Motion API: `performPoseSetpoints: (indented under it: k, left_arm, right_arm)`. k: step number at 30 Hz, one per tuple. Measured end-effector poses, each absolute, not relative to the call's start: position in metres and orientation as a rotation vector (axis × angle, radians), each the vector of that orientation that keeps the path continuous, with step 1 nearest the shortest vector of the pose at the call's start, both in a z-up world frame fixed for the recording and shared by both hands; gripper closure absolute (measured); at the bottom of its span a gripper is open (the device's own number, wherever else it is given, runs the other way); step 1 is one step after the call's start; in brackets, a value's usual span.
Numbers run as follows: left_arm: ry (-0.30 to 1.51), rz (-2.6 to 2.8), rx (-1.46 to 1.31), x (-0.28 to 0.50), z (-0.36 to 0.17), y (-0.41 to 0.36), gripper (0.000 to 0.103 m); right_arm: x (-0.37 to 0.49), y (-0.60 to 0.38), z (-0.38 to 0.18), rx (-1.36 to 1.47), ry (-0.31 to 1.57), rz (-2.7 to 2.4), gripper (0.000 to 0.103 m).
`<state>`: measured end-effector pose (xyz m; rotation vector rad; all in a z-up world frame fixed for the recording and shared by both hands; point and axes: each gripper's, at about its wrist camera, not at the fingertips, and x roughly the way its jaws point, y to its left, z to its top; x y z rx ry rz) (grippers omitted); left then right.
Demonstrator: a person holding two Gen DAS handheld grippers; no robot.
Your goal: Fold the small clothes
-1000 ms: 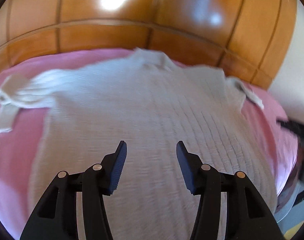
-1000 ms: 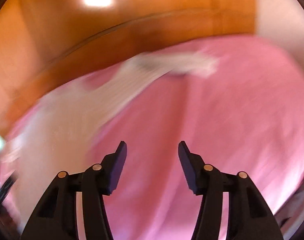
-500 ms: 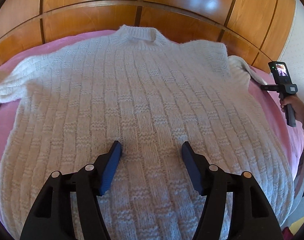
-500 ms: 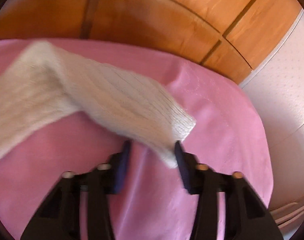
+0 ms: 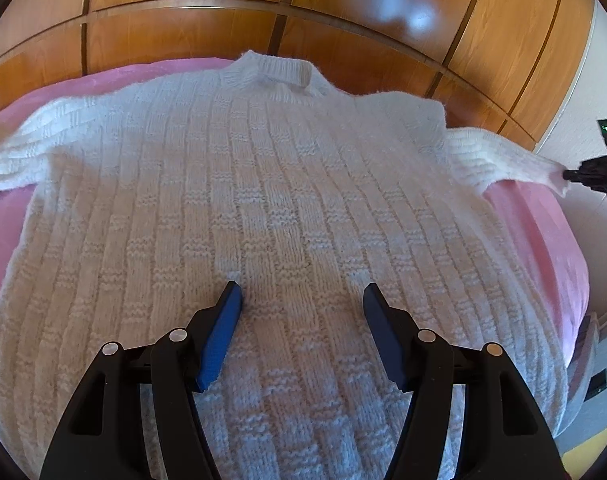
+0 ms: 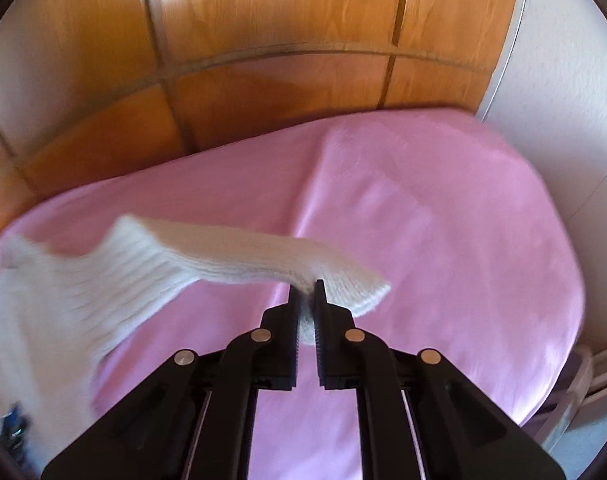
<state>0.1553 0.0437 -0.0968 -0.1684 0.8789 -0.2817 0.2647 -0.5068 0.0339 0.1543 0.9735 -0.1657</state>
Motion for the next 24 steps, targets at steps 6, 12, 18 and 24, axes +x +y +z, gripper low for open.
performPoseSetpoints:
  k: [6,12,18,24]
  left_arm:
    - [0.872,-0.308,-0.204,0.148,-0.092,0.054,0.041]
    - [0.855,-0.303,-0.251,0.137,-0.086,0.070,0.041]
    - [0.817,-0.269,-0.318,0.130,-0.075,0.103,0.041]
    - [0.806,-0.241,-0.444,0.133,-0.071,0.142,0.041]
  right_arm:
    - [0.204,-0.425,0.063,0.246,0.992,0.152,0.098]
    - [0.176,-0.289,0.061,0.288,0.964,0.494,0.098]
    - [0.216,-0.190,0.082,0.423,0.827,0.744,0.098]
    - [0.272,-0.093,0.075,0.506,0.833,0.885,0.098]
